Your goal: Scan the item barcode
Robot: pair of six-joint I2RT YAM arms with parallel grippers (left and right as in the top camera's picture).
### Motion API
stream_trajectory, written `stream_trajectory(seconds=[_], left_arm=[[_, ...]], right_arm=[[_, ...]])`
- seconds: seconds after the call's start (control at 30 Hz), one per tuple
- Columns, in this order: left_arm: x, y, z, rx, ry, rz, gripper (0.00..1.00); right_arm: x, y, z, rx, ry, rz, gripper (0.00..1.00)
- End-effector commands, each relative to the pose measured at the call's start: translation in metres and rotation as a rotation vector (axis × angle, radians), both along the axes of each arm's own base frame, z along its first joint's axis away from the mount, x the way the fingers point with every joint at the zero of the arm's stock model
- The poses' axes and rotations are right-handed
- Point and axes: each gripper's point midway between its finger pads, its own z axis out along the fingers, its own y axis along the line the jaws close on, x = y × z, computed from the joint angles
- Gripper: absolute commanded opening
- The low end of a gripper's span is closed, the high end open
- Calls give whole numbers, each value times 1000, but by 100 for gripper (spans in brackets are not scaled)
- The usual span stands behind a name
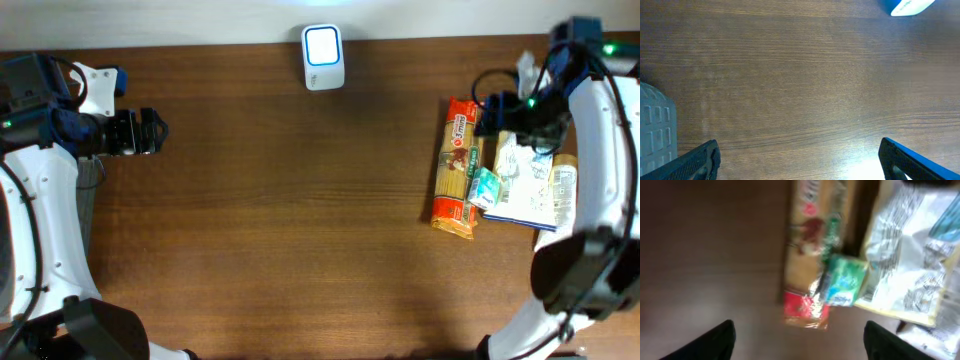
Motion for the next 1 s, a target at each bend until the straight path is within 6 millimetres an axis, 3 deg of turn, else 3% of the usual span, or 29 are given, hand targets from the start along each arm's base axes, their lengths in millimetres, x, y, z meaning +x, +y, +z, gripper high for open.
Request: stream_trajectory(seconds=[0.0, 0.03, 0.1, 0.2, 0.27, 0.33, 0.4, 0.47, 0.53, 0.6, 0.73, 0.8, 0.83, 0.9, 0.97], left_arm=[[0, -1, 4, 3, -14, -18, 99], [0, -1, 4, 3, -14, -18, 99], [0, -1, 4, 3, -14, -17, 99], [0, -1, 4, 3, -14, -18, 99], [0, -1, 4, 3, -14, -17, 99], [0, -1, 4, 3, -14, -18, 99], [0, -1, 4, 3, -14, -18, 99], [0, -1, 4, 3, -14, -18, 99], [0, -1, 4, 3, -14, -18, 99], [0, -1, 4, 3, -14, -17, 99], [0, -1, 4, 3, -14, -18, 99], [0, -1, 4, 3, -14, -18, 99], [0, -1, 4, 3, -14, -18, 99], [0, -1, 4, 3, -14, -18, 99], [0, -1, 4, 3, -14, -18, 99]], right_arm=[[-23, 56, 108, -26, -290, 148, 83], [-44, 86, 141, -18, -385, 232, 99], [-72, 115, 167, 7, -471, 324, 99], [-90, 138, 177, 27, -504, 404, 99], [-101, 135, 168, 22, -443, 405, 99], [-105, 133, 173, 20, -459, 401, 99], [-97, 123, 175, -41, -486, 371, 99], [-76, 104, 211, -153, -701, 284, 99], [-77, 89, 225, -190, -823, 243, 99], [-83, 69, 212, -189, -895, 179, 99], [-96, 54, 157, -185, -1157, 113, 99], [-113, 53, 108, -193, -1388, 87, 99], [-125, 52, 73, -196, -1470, 77, 99], [-139, 52, 7, -193, -1491, 71, 99], [-140, 52, -20, -192, -1470, 75, 99]])
